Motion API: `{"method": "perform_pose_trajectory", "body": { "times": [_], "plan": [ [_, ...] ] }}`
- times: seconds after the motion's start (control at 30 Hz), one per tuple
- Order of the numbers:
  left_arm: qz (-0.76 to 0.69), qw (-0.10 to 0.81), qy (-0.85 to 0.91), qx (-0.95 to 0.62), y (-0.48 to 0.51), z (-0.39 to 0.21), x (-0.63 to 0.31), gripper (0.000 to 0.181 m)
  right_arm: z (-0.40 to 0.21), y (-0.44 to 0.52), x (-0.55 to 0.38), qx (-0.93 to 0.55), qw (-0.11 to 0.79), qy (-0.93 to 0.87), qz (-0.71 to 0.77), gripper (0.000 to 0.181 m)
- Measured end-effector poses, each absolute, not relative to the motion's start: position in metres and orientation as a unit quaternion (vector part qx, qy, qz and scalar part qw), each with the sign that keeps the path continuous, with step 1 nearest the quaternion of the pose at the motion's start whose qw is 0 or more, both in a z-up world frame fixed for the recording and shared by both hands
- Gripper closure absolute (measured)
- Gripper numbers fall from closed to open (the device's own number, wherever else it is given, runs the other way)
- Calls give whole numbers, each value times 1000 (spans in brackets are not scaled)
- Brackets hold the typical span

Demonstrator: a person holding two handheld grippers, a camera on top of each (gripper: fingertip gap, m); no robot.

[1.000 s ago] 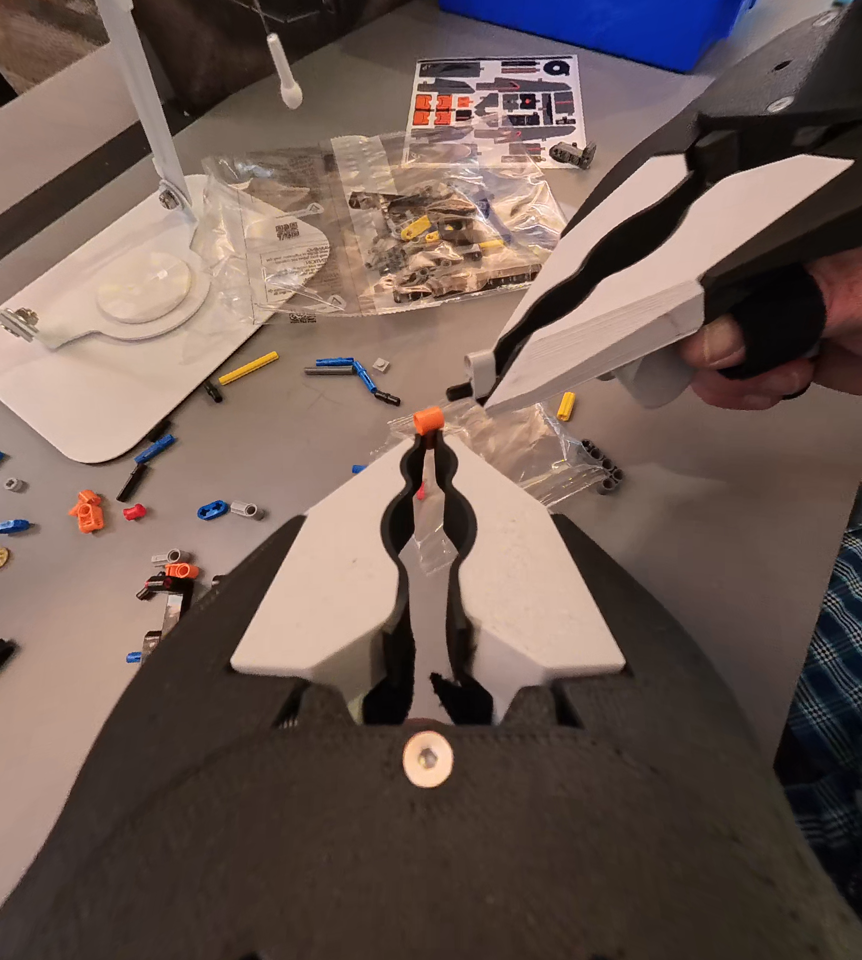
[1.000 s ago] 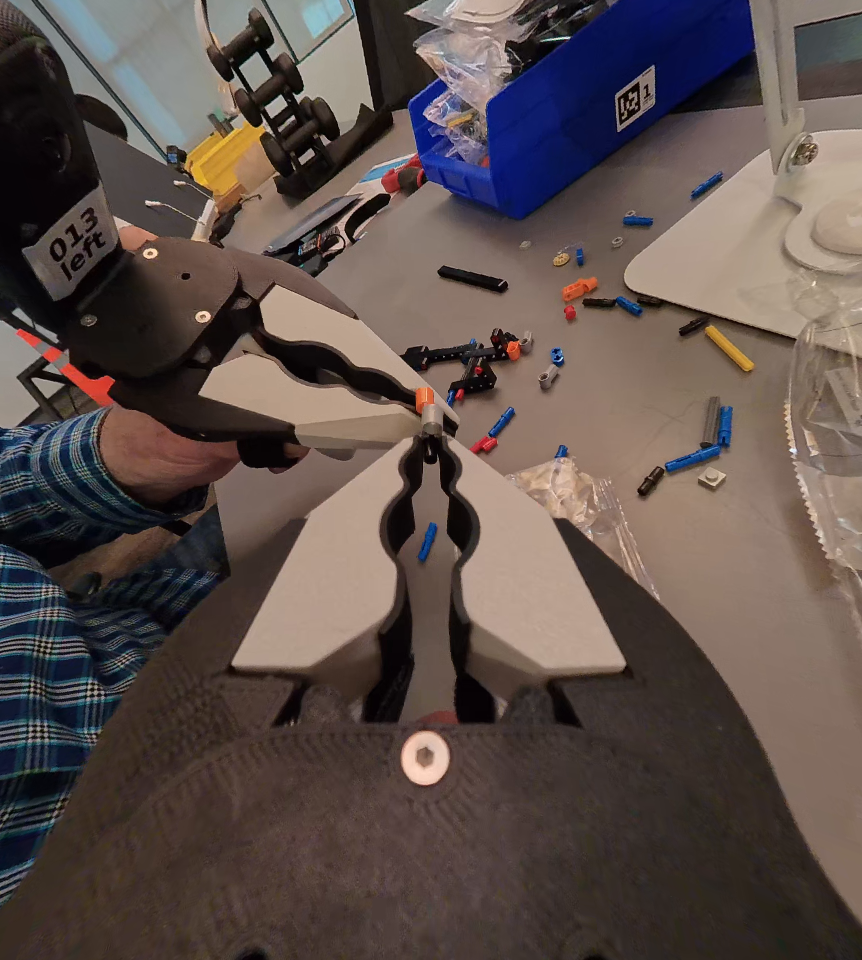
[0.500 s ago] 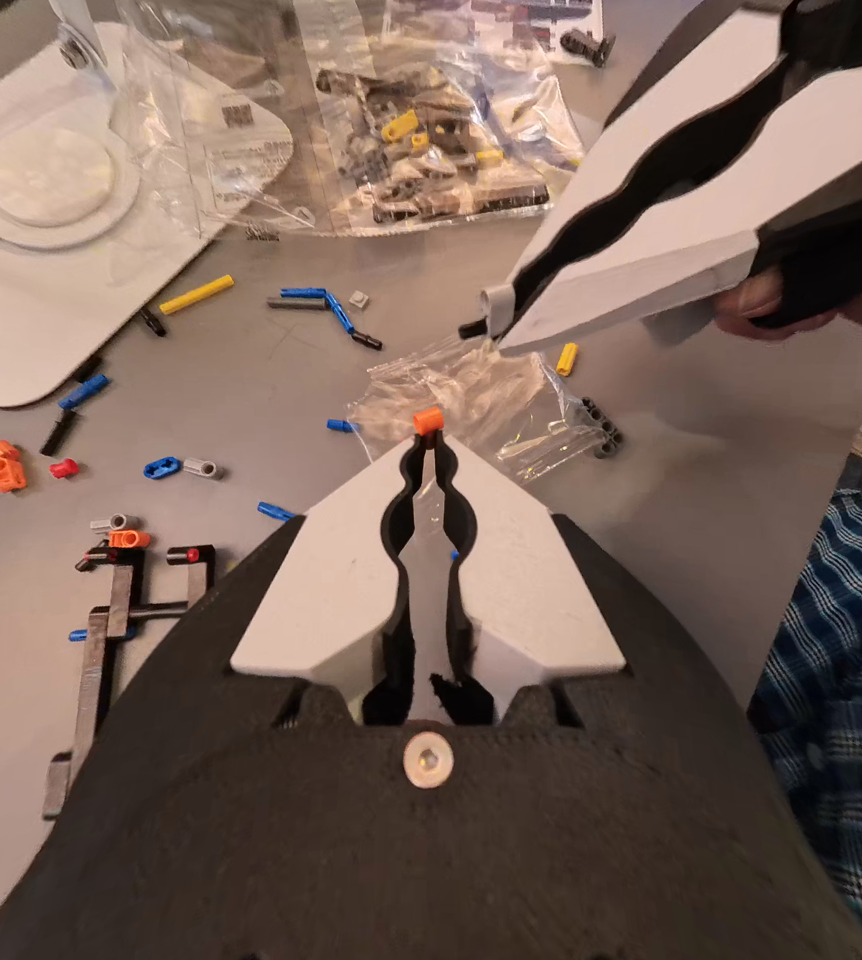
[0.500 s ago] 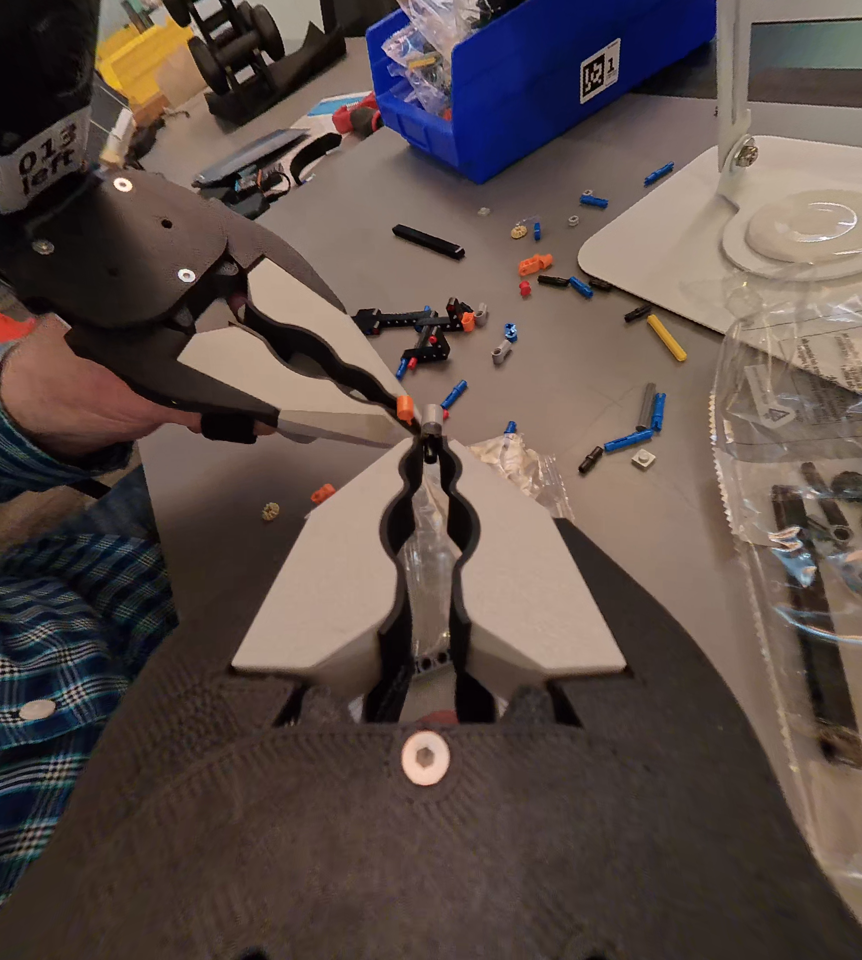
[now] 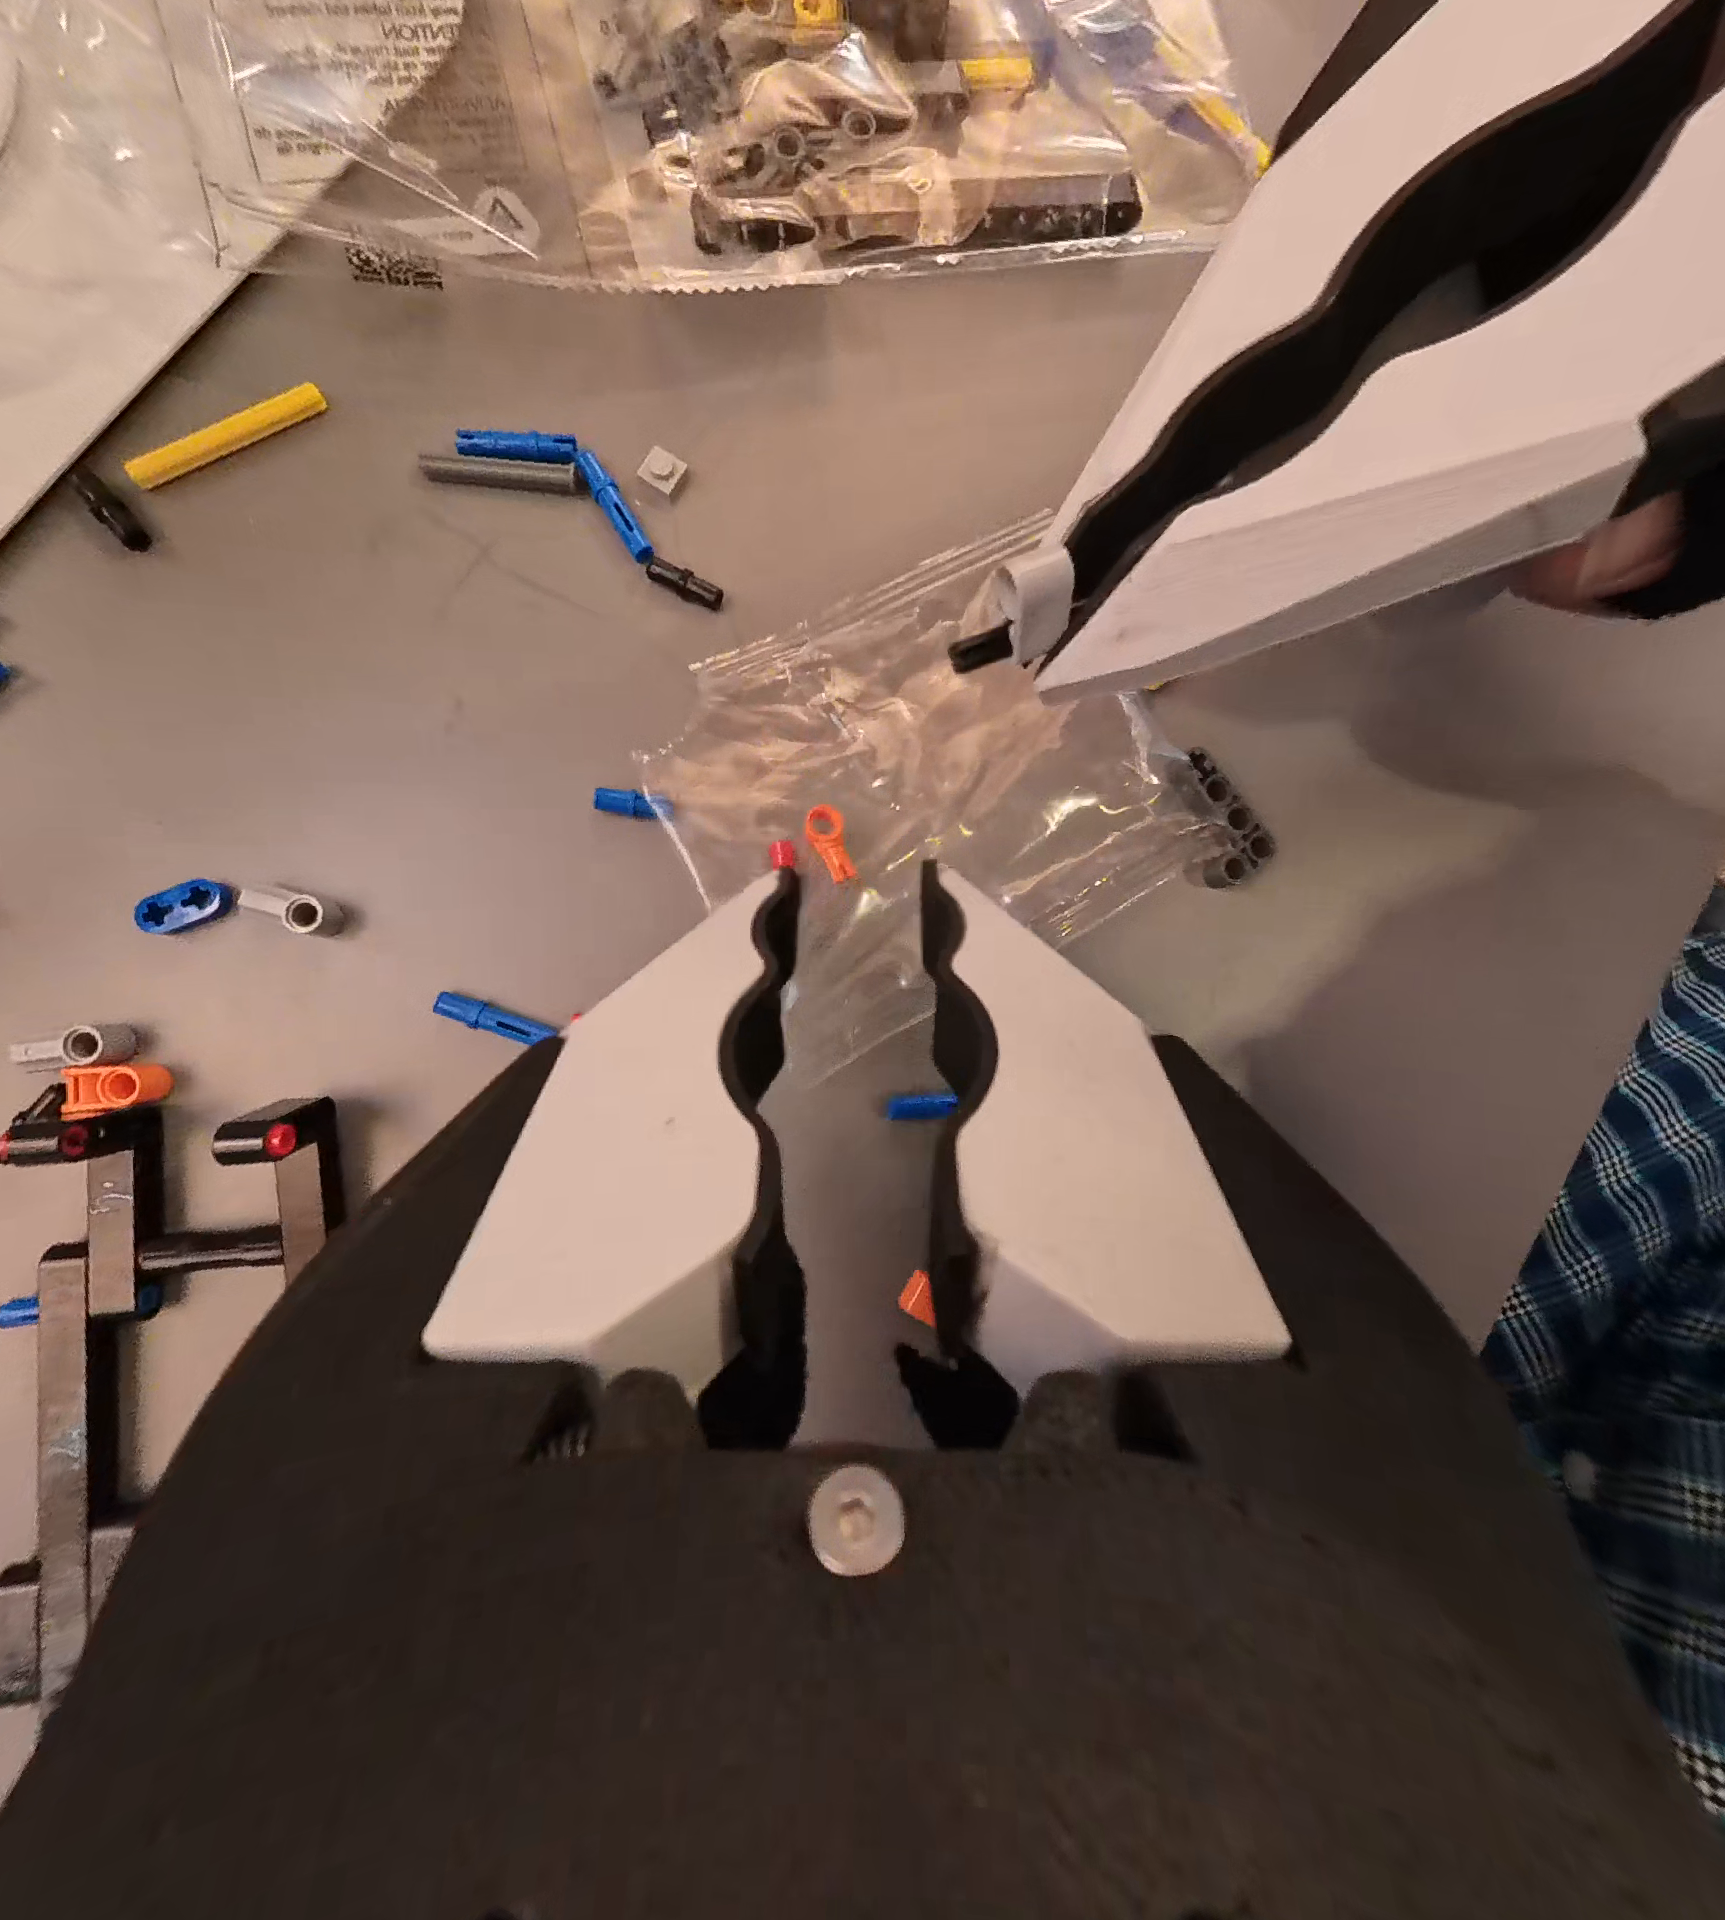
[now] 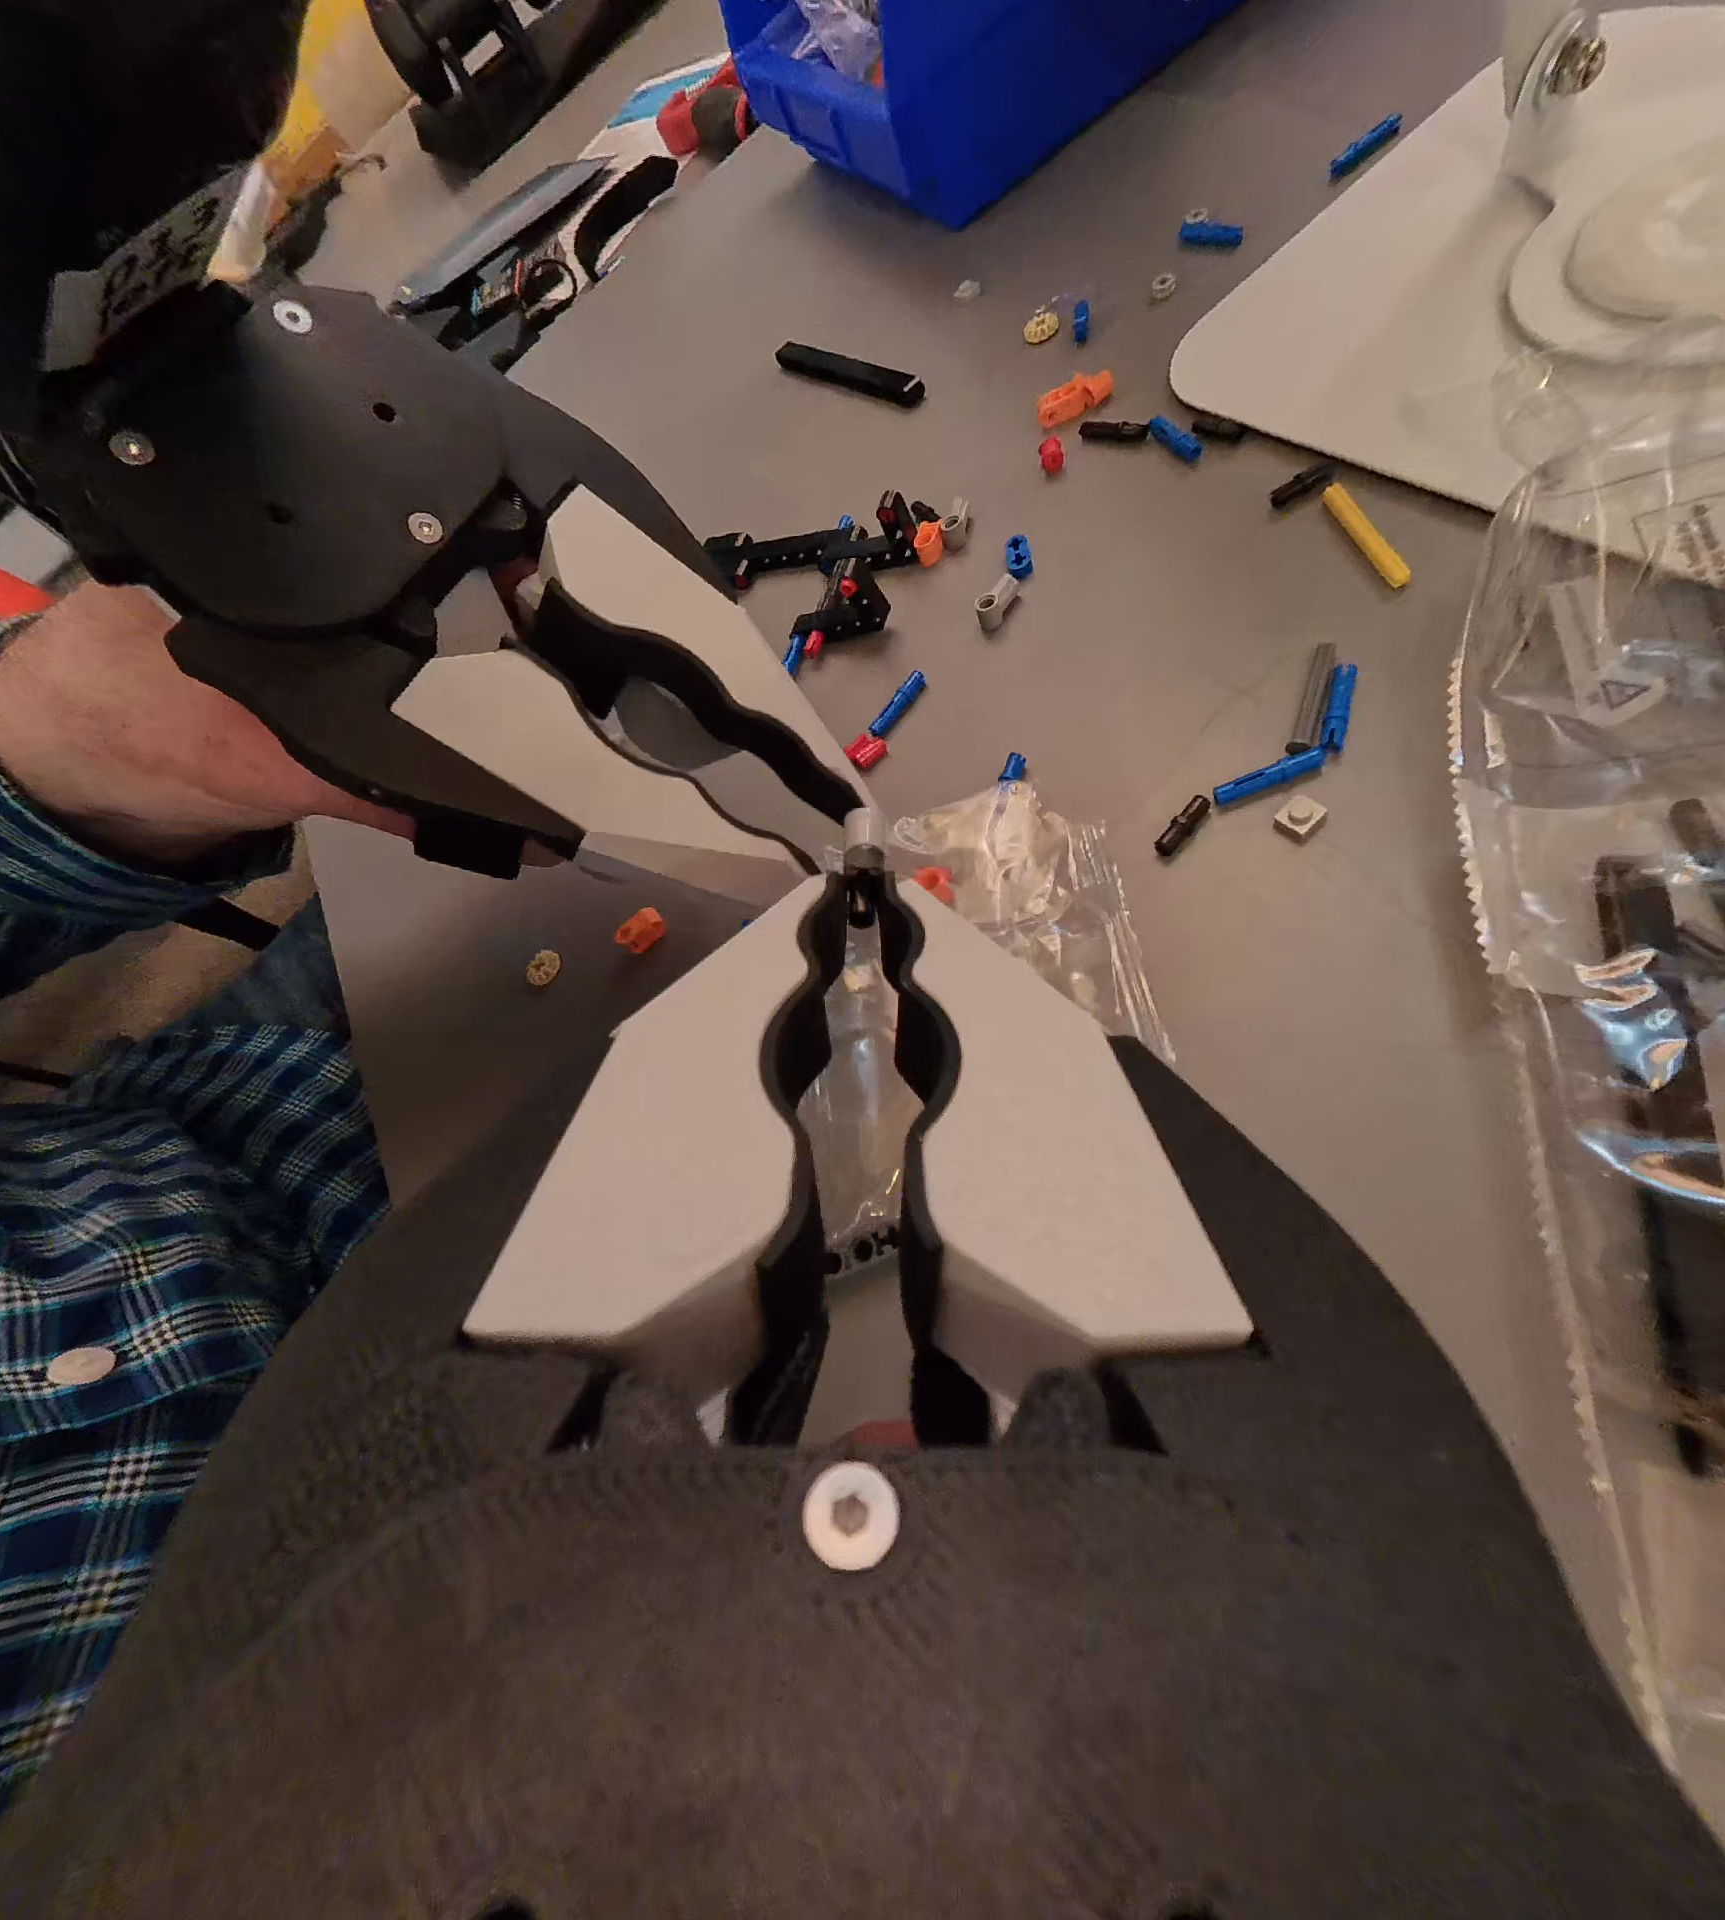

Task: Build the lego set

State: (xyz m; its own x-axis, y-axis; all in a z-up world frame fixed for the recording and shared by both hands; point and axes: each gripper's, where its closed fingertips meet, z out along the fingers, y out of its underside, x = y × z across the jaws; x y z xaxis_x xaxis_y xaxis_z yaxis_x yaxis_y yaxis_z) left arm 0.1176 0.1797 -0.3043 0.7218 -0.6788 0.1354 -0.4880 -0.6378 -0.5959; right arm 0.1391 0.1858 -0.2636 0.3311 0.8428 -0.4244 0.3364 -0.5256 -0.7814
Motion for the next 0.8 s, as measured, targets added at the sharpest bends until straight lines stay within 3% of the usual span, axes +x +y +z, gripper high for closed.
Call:
{"method": "perform_pose_trajectory", "body": {
  "times": [0.03,0.17,0.33,0.8],
  "plan": [
    [-177,276,329,-886,181,-303,118,155,-263,186,139,-762,289,-377,440,177],
    [-174,312,344,-868,186,-292,120,149,-262,183,138,-756,265,-363,476,177],
    [-169,386,411,-808,187,-257,133,160,-258,178,137,-741,263,-386,483,177],
    [-259,343,535,-727,151,-244,144,174,-242,149,137,-664,270,-507,479,177]
  ]
}}
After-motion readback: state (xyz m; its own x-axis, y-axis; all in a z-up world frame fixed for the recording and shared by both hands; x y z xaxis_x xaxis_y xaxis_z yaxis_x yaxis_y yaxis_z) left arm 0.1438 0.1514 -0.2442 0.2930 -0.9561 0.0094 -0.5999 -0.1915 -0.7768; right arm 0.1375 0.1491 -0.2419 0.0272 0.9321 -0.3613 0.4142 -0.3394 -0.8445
